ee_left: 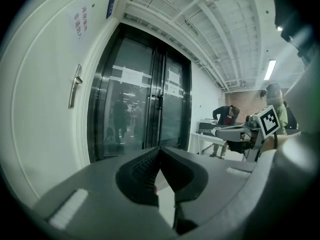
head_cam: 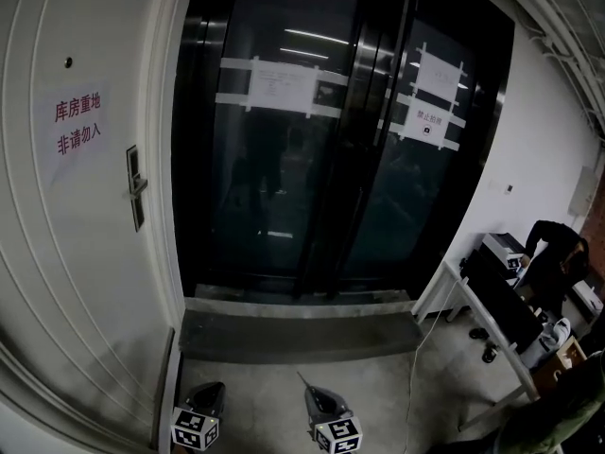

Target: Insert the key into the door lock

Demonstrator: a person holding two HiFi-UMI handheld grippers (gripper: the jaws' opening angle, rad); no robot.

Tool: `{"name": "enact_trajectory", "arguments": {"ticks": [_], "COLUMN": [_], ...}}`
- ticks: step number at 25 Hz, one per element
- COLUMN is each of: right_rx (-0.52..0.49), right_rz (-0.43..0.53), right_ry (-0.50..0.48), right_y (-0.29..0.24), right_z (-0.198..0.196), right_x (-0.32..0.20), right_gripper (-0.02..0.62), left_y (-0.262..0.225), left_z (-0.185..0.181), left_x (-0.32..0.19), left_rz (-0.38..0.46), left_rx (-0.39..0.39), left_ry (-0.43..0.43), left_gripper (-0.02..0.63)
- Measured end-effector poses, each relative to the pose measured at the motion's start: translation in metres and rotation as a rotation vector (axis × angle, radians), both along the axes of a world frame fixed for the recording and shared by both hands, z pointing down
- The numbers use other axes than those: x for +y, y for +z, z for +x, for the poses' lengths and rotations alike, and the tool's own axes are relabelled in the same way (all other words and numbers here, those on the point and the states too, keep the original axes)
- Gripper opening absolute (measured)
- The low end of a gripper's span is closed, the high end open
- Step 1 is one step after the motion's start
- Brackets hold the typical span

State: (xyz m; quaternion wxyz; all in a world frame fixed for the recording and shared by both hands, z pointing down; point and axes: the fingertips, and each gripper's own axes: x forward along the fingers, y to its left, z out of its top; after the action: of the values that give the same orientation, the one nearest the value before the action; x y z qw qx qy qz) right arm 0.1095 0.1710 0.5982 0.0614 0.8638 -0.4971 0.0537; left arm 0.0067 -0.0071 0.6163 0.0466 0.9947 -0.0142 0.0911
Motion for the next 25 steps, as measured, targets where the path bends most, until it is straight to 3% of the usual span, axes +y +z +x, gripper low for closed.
{"name": "enact_trajectory", "arguments": {"ticks": [9, 18, 25], "right_rx": [0.003, 0.033, 0.040], "right_rz": [-0.018, 0.025, 0.041], "right_ry": [-0.060, -0.136, -0.214], "right_y": [-0.002, 0.002, 0.006], "right_z": [0.033, 0.071, 0.131], "right_x": [-0.049, -0.106, -0.174], "right_gripper": [0.011, 0.011, 0.011], "left_y": [-0.011, -0.001, -0.004], "left_z": [0.020, 0.040, 0.076], "left_x": [-0.043, -0.087, -0.139], "left_rz": [0.005, 0.016, 0.001], "left_rx": [0.038, 0.035, 0.029], "left_ry": [-0.060, -0.145, -0.218], "left_gripper": [0.002, 0.002, 0.002]}}
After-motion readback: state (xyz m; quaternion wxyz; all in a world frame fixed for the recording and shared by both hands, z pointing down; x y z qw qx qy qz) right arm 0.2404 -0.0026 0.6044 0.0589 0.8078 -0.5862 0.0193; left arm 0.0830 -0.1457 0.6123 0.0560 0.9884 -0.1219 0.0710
